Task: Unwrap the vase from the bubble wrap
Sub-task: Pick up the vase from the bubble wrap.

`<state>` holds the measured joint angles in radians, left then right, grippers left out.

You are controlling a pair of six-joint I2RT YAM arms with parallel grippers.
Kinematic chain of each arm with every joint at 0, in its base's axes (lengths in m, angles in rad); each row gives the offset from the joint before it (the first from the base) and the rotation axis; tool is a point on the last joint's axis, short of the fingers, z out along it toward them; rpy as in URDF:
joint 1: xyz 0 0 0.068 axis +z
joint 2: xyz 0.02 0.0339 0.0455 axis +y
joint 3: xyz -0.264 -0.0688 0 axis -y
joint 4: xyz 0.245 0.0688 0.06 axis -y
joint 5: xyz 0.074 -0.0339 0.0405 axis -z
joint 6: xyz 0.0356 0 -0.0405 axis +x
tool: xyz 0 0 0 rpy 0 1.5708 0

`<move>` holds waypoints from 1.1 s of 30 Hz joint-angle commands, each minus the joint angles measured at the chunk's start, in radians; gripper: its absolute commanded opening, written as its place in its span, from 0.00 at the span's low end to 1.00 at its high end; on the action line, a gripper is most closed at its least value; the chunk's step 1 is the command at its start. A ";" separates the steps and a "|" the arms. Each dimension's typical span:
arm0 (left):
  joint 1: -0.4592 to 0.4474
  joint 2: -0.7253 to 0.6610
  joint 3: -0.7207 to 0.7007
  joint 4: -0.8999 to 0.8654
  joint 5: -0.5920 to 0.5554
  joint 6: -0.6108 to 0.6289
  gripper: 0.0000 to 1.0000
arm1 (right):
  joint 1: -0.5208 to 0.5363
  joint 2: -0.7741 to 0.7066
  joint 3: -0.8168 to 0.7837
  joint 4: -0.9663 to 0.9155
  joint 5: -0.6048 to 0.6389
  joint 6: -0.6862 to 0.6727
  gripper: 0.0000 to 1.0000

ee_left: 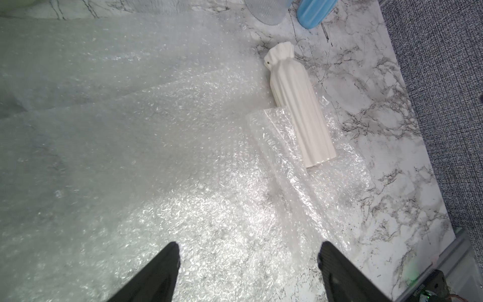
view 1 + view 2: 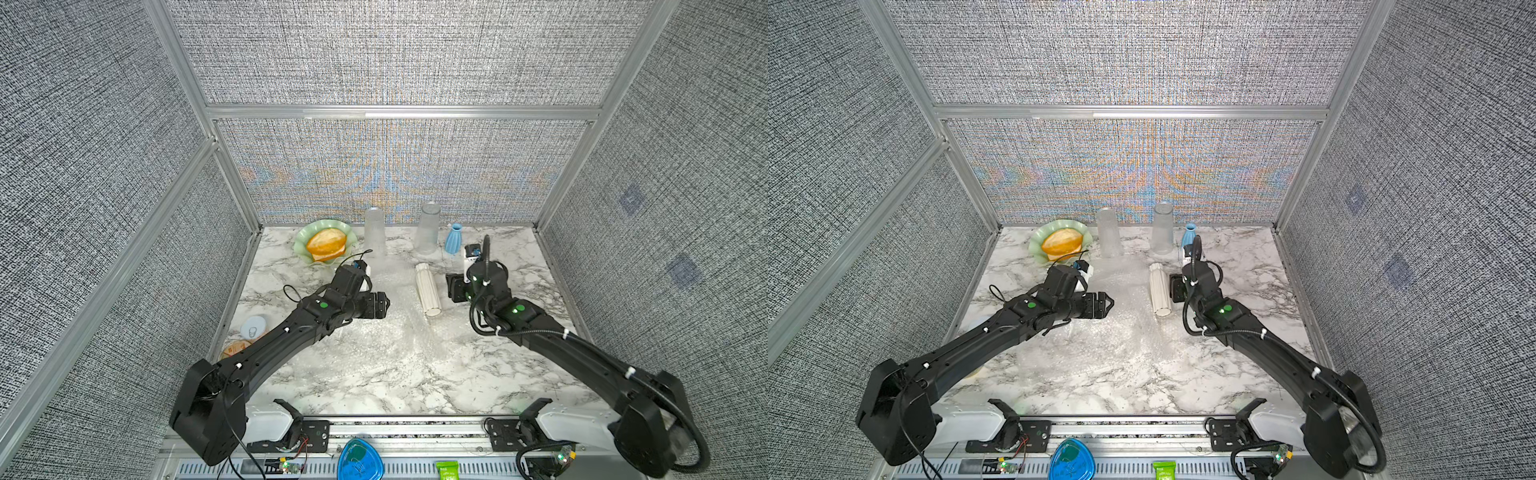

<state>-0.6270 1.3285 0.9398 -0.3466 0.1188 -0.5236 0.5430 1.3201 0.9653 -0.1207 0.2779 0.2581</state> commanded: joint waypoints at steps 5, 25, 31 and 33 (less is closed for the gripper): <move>0.000 0.049 0.065 -0.067 -0.031 0.002 0.88 | -0.029 0.379 0.297 -0.271 -0.146 0.062 0.76; 0.001 0.123 0.131 -0.117 0.000 0.033 0.89 | -0.070 1.007 0.969 -0.563 -0.138 -0.077 0.79; 0.001 0.148 0.146 -0.116 0.014 0.036 0.89 | -0.080 1.135 1.160 -0.652 -0.175 -0.109 0.75; 0.001 0.152 0.150 -0.117 0.013 0.037 0.89 | -0.081 1.167 1.210 -0.671 -0.174 -0.117 0.73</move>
<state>-0.6270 1.4757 1.0805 -0.4477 0.1272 -0.5030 0.4637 2.4622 2.1319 -0.7219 0.1215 0.1680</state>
